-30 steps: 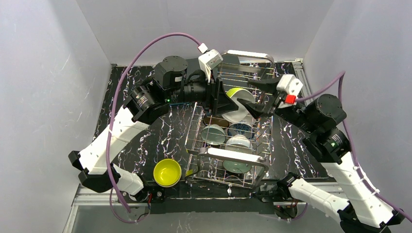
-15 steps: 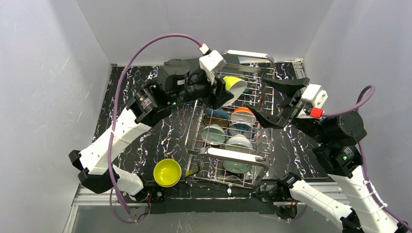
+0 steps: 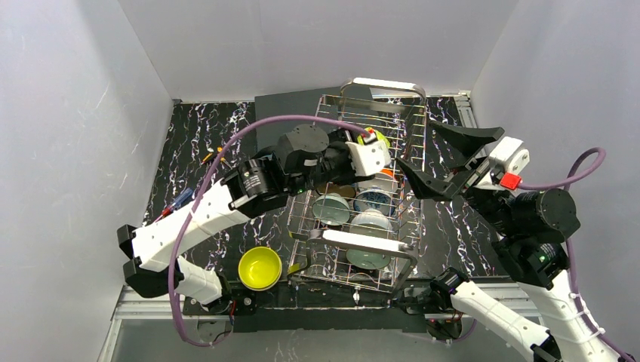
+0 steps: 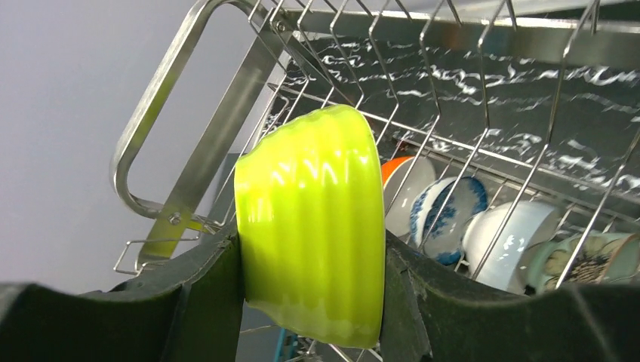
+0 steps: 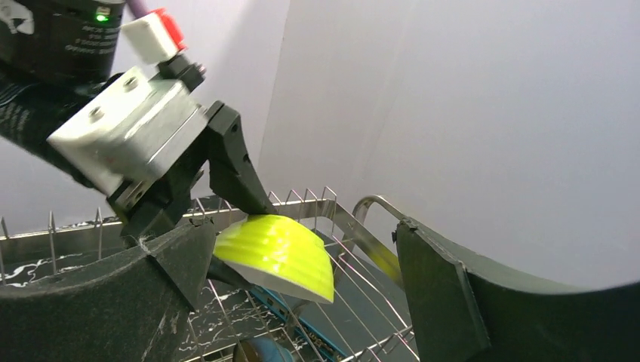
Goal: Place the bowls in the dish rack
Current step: Turn the bowl upside down on the dish rack, then pick up the bowl from the center of the board.
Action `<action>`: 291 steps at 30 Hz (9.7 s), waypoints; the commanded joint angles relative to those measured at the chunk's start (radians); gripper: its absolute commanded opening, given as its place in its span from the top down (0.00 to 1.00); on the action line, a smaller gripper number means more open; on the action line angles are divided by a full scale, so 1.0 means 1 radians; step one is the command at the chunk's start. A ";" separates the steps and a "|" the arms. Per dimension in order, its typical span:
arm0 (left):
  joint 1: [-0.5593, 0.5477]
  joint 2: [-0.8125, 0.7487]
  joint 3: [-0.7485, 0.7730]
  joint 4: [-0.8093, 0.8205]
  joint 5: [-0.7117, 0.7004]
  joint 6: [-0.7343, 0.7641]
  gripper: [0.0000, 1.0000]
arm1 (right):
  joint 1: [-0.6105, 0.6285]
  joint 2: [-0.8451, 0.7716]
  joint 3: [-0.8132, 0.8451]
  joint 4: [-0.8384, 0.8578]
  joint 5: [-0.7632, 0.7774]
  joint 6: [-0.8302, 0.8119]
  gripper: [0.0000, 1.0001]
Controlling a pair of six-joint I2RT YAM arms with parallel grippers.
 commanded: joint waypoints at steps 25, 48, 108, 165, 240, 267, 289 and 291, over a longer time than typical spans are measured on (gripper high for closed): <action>-0.149 -0.156 0.034 -0.098 0.096 0.032 0.02 | 0.002 -0.022 -0.044 0.011 0.233 0.068 0.01; -0.149 -0.775 -0.433 -0.380 -0.854 -0.940 0.05 | 0.002 -0.007 -0.071 -0.036 0.191 0.101 0.01; 0.159 -0.529 -0.960 -0.355 -0.093 -1.422 1.00 | 0.002 -0.019 -0.101 -0.075 0.212 0.118 0.01; -0.103 -0.598 -1.333 1.061 -0.590 -1.552 1.00 | 0.002 -0.019 -0.088 -0.078 0.146 0.210 0.01; -0.204 -0.336 -1.306 1.442 -0.621 -1.662 1.00 | 0.003 -0.297 -0.961 0.569 -0.194 0.466 0.01; -0.204 -0.286 -1.272 1.412 -0.644 -1.819 1.00 | 0.002 -0.079 -0.988 0.752 -0.337 0.295 0.05; -0.204 -0.203 -1.167 1.466 -0.477 -1.793 1.00 | 0.004 0.111 -0.997 0.890 -0.370 0.312 0.06; -0.204 -0.196 -1.171 1.514 -0.458 -1.766 1.00 | 0.004 0.117 -1.000 0.888 -0.371 0.311 0.08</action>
